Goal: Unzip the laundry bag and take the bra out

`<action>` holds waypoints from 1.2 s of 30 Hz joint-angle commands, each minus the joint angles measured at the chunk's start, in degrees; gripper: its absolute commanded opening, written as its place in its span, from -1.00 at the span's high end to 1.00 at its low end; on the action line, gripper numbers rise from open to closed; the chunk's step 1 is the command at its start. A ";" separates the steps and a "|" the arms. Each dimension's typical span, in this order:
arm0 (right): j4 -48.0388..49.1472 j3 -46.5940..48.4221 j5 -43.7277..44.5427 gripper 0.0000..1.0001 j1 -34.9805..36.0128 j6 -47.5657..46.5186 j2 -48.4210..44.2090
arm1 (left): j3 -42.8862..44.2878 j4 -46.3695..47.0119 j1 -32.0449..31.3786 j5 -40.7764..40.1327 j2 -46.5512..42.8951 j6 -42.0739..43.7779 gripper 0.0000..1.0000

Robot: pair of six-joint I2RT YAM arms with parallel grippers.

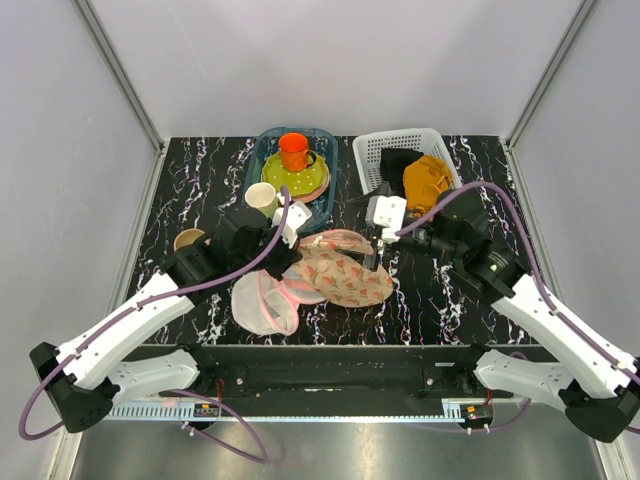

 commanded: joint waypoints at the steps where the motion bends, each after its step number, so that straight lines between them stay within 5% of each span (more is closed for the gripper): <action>1: -4.57 3.31 -5.92 -0.93 0.37 -0.37 4.87 | 0.07 4.66 -0.28 -0.53 -1.74 -0.18 1.00; 11: -6.00 1.48 -4.89 -0.89 0.29 0.33 9.45 | 0.16 4.83 -0.28 -0.44 -1.31 0.26 1.00; 18: -3.62 0.60 -1.19 -0.17 0.37 2.09 8.13 | 0.60 5.10 -0.28 -0.44 0.10 0.26 1.00; 23: -2.65 -0.63 -0.58 1.00 0.29 2.26 7.34 | 0.69 5.54 -0.28 -0.09 0.10 0.09 1.00; 26: -2.21 -1.77 0.12 1.00 0.37 2.35 6.55 | 1.21 6.06 -0.28 -3.07 0.19 -1.75 0.97; 30: -2.13 -4.22 3.02 1.00 0.37 2.18 4.88 | 2.53 5.71 -0.01 -5.28 -1.48 -5.00 -0.22; 36: -2.30 -6.60 5.57 1.00 0.37 2.26 1.63 | 2.27 11.50 2.09 -4.41 -9.38 -10.87 -0.65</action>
